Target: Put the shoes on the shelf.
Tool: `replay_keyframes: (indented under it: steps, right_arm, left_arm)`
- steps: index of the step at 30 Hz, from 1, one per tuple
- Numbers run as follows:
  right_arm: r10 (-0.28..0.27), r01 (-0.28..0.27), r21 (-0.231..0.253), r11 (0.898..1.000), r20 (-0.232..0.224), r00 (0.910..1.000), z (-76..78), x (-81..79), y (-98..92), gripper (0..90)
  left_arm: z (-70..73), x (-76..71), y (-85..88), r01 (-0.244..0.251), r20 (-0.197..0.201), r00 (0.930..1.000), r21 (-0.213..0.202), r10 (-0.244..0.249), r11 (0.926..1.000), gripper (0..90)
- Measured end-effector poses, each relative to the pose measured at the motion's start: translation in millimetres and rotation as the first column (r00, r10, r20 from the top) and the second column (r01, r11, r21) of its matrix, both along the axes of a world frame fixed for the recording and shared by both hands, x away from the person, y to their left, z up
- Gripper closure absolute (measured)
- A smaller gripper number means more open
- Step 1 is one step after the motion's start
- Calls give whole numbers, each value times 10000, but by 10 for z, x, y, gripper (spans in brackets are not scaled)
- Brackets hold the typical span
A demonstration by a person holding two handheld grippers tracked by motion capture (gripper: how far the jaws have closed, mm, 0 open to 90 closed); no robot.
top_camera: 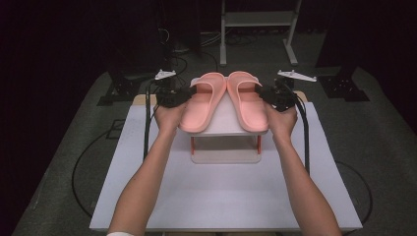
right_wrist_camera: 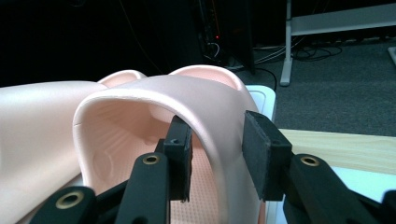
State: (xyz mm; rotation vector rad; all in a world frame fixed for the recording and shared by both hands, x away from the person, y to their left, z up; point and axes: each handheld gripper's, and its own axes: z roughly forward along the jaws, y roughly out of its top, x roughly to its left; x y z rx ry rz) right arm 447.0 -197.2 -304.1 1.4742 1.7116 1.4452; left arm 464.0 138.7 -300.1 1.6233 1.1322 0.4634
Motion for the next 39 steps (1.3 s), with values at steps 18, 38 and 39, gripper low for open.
replay_keyframes:
  steps: [18,38,39]
  right_arm:
    - [486,-486,132,9987,-25,9988,-14,27,45,604]
    - [1256,-1256,2,9921,18,9921,-17,66,-34,617]
    - [1251,-1251,24,9921,1,9921,-16,67,-39,618]
  left_arm:
    - [-48,4,-144,468,32,9989,-275,-468,9985,634]
    - [-71,14,-176,352,357,9988,-439,-336,9984,595]
    - [-73,13,-183,316,370,9989,-473,-298,9984,594]
